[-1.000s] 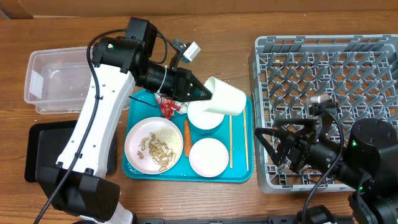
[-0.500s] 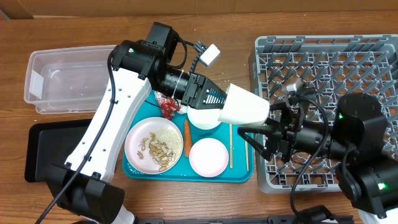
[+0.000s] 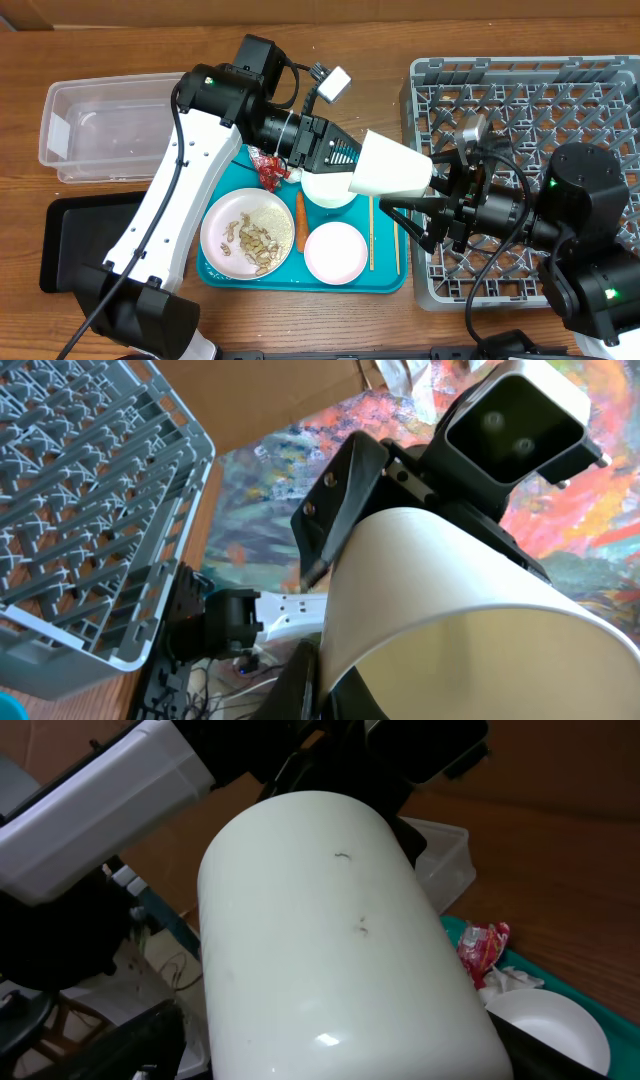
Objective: Sort waste into correct bins and load items into the dishwasher
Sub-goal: 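Lift the white bowl and pass it to the right gripper, then carry the bowl with the right gripper and set it in the rack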
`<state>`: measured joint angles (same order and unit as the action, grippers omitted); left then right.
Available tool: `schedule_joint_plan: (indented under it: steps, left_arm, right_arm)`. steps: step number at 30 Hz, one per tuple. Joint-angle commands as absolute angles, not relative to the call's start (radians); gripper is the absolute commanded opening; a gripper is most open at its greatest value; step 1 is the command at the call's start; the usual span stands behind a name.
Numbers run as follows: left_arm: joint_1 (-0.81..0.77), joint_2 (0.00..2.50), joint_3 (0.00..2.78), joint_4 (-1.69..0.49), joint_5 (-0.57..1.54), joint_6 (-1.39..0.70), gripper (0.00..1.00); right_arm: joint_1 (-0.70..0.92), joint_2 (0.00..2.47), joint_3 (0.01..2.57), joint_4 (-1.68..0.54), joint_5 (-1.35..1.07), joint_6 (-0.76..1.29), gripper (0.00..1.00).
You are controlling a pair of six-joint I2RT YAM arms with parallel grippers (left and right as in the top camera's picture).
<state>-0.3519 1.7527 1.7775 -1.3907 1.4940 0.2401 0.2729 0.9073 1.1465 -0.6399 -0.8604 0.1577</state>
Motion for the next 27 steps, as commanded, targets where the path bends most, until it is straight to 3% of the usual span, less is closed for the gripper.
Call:
schedule_joint_plan:
  steps: [1, 3, 9, 10, 11, 14, 15, 22, 27]
  left_arm:
    - [-0.35, 1.752, 1.797, -1.388, 1.494, 0.274, 0.04]
    - [-0.35, 1.752, 1.797, -1.388, 1.493, 0.274, 0.04]
    - [-0.35, 1.752, 1.797, -1.387, 1.485, 0.273, 0.04]
    - [-0.35, 1.752, 1.797, -1.387, 1.485, 0.273, 0.09]
    - [-0.35, 1.752, 1.797, -1.387, 1.484, 0.273, 0.23]
    - [-0.344, 1.752, 1.797, -1.386, 1.478, 0.263, 0.85]
    - [-0.339, 1.752, 1.797, -1.386, 1.473, 0.257, 0.99]
    - [-0.271, 1.752, 1.797, -1.38, 1.407, 0.225, 1.0]
    - [-0.214, 1.752, 1.797, -1.382, 1.402, 0.2, 0.84]
  right_arm:
    - [0.273, 0.897, 1.182, -0.631, -0.793, 0.179, 0.89]
    - [0.273, 0.897, 1.183, -0.629, -0.798, 0.179, 0.88]
    - [0.273, 0.894, 1.198, -0.629, -0.812, 0.179, 0.67]
    - [0.273, 0.892, 1.202, -0.629, -0.807, 0.179, 0.67]
    - [0.273, 0.89, 1.208, -0.634, -0.793, 0.178, 0.66]
    - [0.273, 0.879, 1.237, -0.679, -0.699, 0.178, 0.65]
    - [0.273, 0.876, 1.252, -0.707, -0.651, 0.179, 0.64]
    - [0.273, 0.875, 1.38, -1.038, -0.265, 0.205, 0.62]
    - [0.273, 0.882, 1.396, -1.273, -0.01, 0.318, 0.63]
